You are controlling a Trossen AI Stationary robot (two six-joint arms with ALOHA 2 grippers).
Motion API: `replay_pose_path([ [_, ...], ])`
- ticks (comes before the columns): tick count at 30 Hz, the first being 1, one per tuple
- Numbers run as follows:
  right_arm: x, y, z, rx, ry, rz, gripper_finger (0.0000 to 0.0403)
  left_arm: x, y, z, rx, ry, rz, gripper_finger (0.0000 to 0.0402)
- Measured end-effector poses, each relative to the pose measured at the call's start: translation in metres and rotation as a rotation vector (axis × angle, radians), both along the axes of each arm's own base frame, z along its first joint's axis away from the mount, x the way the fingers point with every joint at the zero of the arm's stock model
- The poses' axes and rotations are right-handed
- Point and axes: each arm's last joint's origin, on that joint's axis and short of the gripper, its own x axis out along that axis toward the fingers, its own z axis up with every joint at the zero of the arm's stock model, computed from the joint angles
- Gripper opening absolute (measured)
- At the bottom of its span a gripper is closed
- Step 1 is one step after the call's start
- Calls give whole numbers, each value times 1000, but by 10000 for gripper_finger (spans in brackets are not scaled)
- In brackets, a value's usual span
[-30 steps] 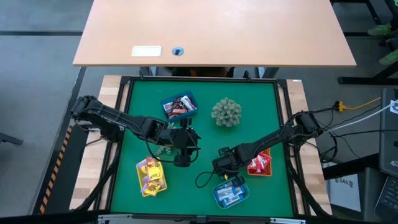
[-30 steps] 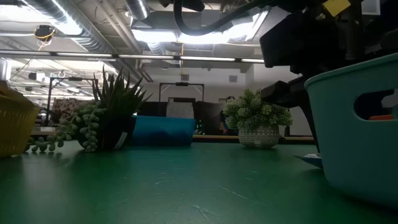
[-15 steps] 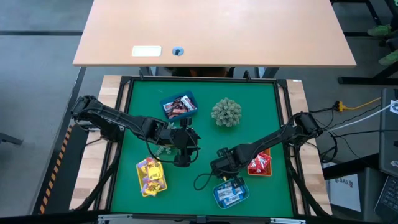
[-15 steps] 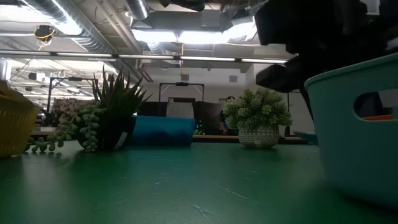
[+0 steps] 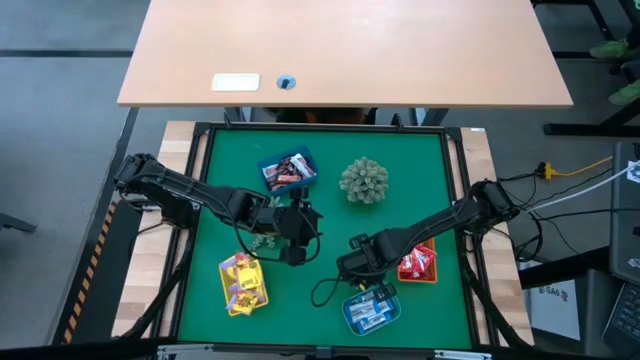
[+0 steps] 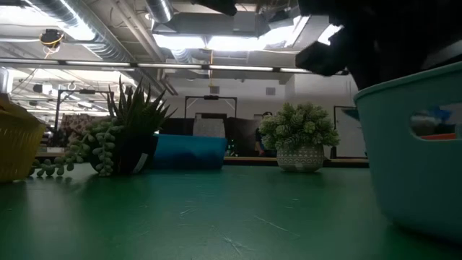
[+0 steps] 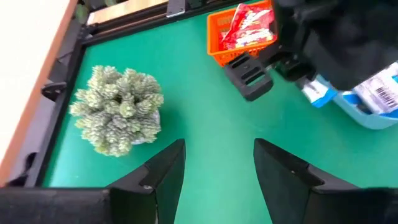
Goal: Sort candy
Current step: Put the white and blue chocolate bar into the light blue bin
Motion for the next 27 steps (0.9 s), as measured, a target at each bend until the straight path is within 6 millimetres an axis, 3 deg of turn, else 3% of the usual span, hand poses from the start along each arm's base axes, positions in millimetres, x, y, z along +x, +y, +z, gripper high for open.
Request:
replay_pose_path([
  [7,3,2,28,33,26,-44,55,-2,1,-2,49,36,-15,179],
  [13,4,15,50,215,59,-91,56,-3,0,-4,31,60,-40,179],
  [20,-1,50,55,344,11,-43,56,-3,0,-4,27,58,-39,179],
  [27,-12,70,54,250,-57,-24,56,-3,-1,-3,23,57,-40,179],
])
